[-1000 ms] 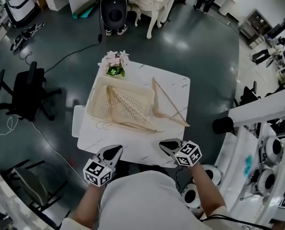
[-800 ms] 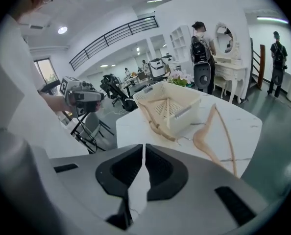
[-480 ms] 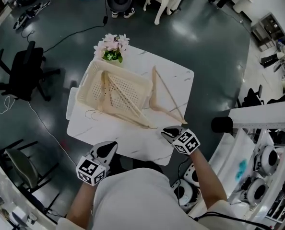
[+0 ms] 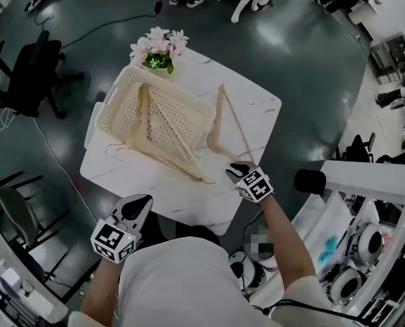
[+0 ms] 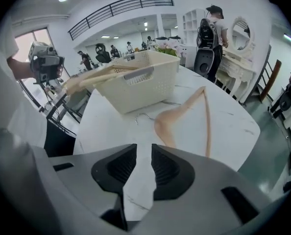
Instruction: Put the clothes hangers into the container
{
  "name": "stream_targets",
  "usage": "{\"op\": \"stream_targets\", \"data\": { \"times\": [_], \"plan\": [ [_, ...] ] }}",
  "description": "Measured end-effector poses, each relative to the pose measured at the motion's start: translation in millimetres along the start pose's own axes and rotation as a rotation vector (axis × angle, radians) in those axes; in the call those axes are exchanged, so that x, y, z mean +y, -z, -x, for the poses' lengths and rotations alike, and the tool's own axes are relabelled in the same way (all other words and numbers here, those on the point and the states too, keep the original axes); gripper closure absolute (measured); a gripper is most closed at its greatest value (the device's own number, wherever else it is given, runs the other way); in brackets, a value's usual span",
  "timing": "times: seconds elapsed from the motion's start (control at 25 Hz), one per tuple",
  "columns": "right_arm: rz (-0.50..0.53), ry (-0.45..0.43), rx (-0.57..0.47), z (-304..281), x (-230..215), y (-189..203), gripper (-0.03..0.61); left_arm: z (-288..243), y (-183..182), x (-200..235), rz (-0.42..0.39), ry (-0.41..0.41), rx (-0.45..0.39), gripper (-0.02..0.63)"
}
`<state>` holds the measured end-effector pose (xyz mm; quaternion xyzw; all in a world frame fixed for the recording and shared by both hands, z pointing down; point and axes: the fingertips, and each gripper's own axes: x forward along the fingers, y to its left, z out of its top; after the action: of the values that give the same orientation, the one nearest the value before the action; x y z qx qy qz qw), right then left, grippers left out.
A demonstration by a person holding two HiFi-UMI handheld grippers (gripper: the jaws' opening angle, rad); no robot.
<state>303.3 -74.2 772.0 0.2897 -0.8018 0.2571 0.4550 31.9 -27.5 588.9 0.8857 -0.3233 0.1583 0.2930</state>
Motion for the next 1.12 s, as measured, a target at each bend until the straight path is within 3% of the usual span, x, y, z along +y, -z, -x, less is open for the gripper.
{"op": "stream_targets", "data": {
  "times": [0.28, 0.52, 0.76, 0.88, 1.12],
  "plan": [
    [-0.016, 0.091, 0.07, -30, -50, 20, 0.448, -2, 9, 4, 0.035, -0.047, 0.011, 0.606],
    [0.065, 0.101, 0.138, -56, -66, 23, 0.436, 2, 19, 8, 0.059, -0.081, 0.032, 0.606],
    [0.071, 0.095, 0.175, -61, -64, 25, 0.433, 7, 23, 10, 0.08, -0.109, 0.029, 0.606],
    [0.102, 0.119, 0.176, -61, -61, 27, 0.49, 10, 28, 10, 0.087, -0.117, 0.031, 0.606],
    [0.09, 0.119, 0.201, -56, -44, 32, 0.494, 18, 31, 8, 0.08, -0.117, 0.025, 0.606]
  ]
}}
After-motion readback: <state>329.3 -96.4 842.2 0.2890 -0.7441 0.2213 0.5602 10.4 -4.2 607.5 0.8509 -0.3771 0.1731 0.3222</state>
